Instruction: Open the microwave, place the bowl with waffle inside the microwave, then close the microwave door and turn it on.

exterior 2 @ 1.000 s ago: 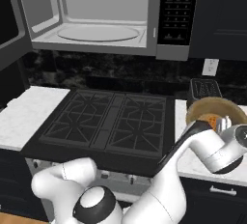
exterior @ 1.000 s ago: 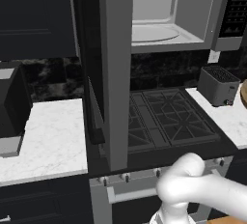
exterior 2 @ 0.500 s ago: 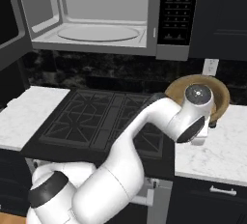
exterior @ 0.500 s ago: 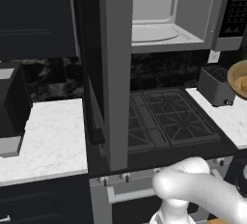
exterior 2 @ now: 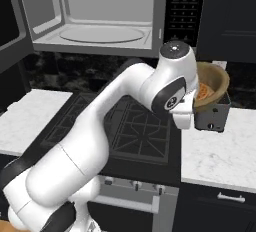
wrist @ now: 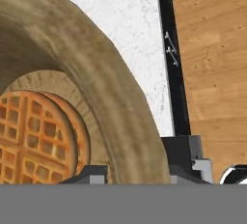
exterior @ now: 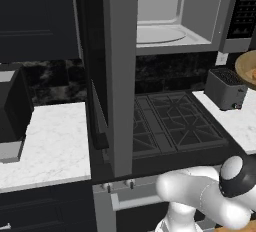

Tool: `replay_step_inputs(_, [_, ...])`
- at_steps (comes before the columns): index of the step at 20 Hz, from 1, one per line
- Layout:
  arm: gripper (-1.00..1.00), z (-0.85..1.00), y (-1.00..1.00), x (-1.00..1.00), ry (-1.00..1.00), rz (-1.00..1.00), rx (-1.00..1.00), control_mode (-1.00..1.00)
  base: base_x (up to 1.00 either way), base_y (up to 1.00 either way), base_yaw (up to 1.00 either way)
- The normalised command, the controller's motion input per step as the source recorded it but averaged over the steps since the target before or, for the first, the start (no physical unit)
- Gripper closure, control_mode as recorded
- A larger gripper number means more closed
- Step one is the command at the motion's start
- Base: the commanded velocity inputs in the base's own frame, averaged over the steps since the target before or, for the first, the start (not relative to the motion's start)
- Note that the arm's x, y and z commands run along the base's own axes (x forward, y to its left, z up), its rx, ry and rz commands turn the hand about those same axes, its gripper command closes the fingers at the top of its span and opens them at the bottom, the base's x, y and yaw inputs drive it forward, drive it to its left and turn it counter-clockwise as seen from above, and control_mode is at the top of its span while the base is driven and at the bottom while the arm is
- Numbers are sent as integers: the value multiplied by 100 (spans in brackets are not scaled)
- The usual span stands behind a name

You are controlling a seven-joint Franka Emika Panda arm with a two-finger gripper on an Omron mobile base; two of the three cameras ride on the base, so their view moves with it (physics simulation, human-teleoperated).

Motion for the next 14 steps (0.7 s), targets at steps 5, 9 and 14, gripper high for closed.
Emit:
replay_step_inputs(5, [100, 100, 59, -45, 0, -3, 3, -100, 0, 0, 0])
replay_step_inputs(9, [100, 83, 94, -6, 0, 0, 0, -100, 0, 0, 0])
replay_step_inputs(14, [100, 50, 100, -4, 0, 0, 0, -100, 0, 0, 0])
